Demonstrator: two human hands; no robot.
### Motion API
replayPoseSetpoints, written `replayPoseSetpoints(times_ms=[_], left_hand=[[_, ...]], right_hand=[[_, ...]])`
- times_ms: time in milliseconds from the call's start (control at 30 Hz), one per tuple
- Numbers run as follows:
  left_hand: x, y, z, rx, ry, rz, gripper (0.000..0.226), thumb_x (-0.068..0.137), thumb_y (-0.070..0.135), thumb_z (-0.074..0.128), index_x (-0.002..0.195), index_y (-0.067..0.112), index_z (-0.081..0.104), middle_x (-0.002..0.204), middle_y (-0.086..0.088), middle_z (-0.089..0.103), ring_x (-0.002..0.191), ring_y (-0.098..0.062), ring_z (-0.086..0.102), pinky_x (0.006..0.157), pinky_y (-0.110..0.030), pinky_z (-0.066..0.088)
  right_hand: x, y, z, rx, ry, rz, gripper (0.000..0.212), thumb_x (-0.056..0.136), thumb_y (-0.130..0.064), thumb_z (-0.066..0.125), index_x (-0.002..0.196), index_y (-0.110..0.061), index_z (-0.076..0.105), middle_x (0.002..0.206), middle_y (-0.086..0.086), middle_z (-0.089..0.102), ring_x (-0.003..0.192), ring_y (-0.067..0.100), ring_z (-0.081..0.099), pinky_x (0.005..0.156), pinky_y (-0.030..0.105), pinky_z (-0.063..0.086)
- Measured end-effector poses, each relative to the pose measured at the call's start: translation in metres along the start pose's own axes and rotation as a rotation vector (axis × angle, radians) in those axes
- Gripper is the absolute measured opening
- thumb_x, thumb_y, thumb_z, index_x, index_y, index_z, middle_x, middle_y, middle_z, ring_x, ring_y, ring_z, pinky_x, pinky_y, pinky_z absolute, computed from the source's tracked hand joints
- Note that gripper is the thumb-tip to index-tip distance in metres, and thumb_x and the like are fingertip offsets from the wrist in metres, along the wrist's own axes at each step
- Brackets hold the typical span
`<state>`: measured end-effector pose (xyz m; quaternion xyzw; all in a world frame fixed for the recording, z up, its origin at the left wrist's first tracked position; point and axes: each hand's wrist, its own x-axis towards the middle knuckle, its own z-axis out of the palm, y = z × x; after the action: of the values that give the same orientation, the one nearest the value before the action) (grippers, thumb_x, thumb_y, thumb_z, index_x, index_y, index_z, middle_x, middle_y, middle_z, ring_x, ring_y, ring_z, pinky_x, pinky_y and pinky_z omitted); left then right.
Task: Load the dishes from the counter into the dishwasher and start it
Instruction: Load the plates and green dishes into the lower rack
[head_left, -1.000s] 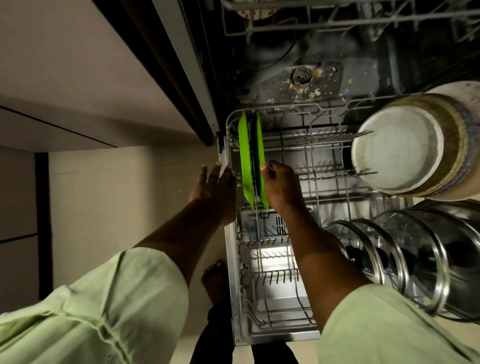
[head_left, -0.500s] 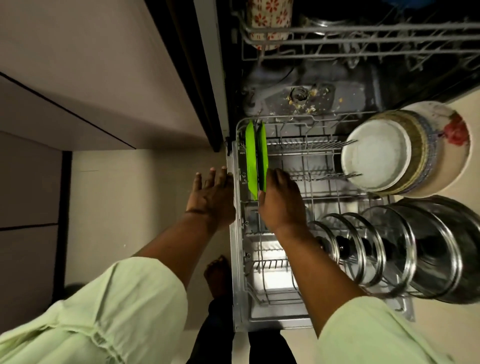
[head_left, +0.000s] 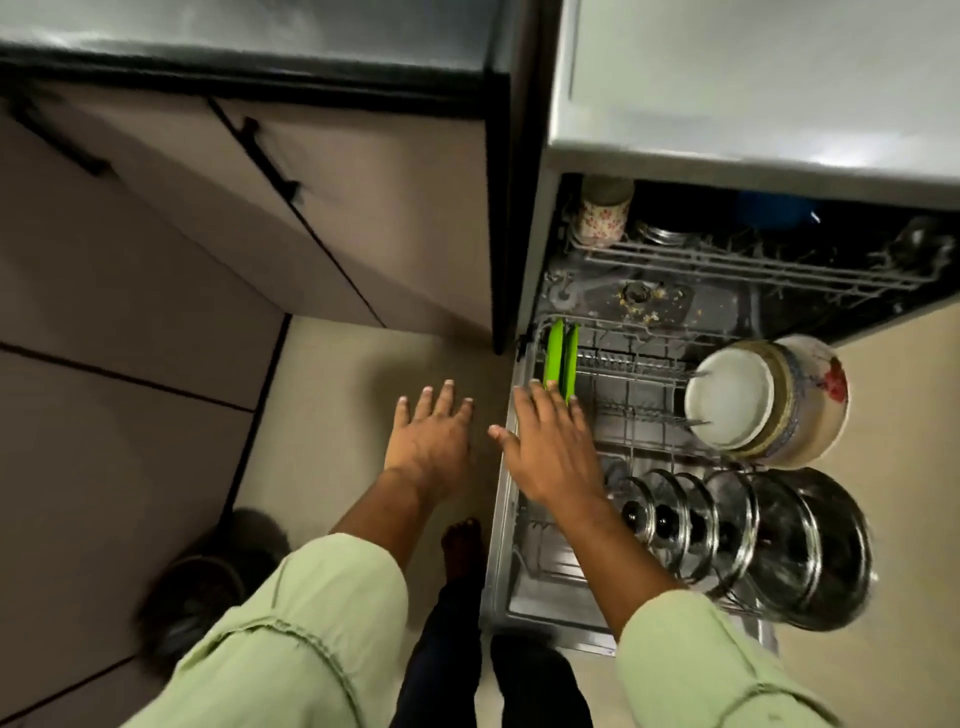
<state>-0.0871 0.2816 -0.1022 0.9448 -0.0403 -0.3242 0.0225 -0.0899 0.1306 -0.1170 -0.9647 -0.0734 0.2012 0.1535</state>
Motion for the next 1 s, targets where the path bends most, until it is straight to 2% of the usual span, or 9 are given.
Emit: replayPoseSetpoints(times_ms=[67,333,633,700,867,1000], left_hand=[[-0.026,-0.010,-0.012,0.018,0.004,-0.066,0.064,0.103,0.035,0.039,0.159,0.023,0.010,0.167,-0.007,-0.004,0.153,-0.029,0.000,0.123,-0.052,0.004],[-0.141,-0.057,-0.107,-0.050,0.253,-0.249,0.065,0.101,0.031,0.040,0.159,0.021,0.012,0.166,-0.008,-0.001,0.153,-0.031,0.002,0.122,-0.054,0.005],[-0.220,-0.147,-0.183,-0.098,0.504,-0.482,0.065,0.100,0.032,0.040,0.159,0.021,0.014,0.166,-0.009,0.001,0.152,-0.032,0.005,0.121,-0.055,0.007],[-0.240,-0.176,-0.189,-0.113,0.554,-0.559,0.066,0.099,0.031,0.040,0.159,0.021,0.013,0.166,-0.009,0.000,0.152,-0.032,0.004,0.122,-0.055,0.006],[-0.250,-0.207,-0.196,-0.123,0.551,-0.589,0.068,0.098,0.030,0.041,0.159,0.022,0.011,0.166,-0.009,-0.002,0.153,-0.032,0.001,0.121,-0.055,0.004],[-0.257,-0.283,-0.217,-0.133,0.634,-0.629,0.070,0.098,0.031,0.044,0.159,0.021,0.012,0.166,-0.009,0.001,0.153,-0.032,0.003,0.121,-0.054,0.005]], right_hand=[[-0.013,-0.013,-0.018,-0.042,-0.018,-0.034,0.067,0.101,-0.056,0.025,0.155,-0.018,0.018,0.163,0.009,0.014,0.151,0.024,0.004,0.122,0.044,0.003],[-0.045,-0.102,-0.120,-0.092,0.100,-0.301,0.063,0.102,-0.053,0.031,0.153,-0.017,0.027,0.162,0.009,0.021,0.151,0.024,0.008,0.122,0.044,0.006],[-0.023,-0.226,-0.209,-0.145,0.260,-0.604,0.063,0.100,-0.049,0.039,0.152,-0.014,0.030,0.161,0.011,0.023,0.151,0.025,0.009,0.121,0.042,0.005],[-0.023,-0.268,-0.218,-0.169,0.293,-0.693,0.063,0.100,-0.049,0.041,0.152,-0.014,0.031,0.161,0.011,0.023,0.151,0.025,0.009,0.121,0.042,0.005],[-0.016,-0.305,-0.222,-0.226,0.315,-0.782,0.064,0.101,-0.050,0.037,0.153,-0.015,0.027,0.162,0.010,0.019,0.152,0.023,0.005,0.122,0.042,0.004],[-0.002,-0.387,-0.224,-0.249,0.345,-0.854,0.065,0.102,-0.050,0.034,0.155,-0.016,0.021,0.163,0.009,0.015,0.152,0.022,0.002,0.123,0.040,0.002]])
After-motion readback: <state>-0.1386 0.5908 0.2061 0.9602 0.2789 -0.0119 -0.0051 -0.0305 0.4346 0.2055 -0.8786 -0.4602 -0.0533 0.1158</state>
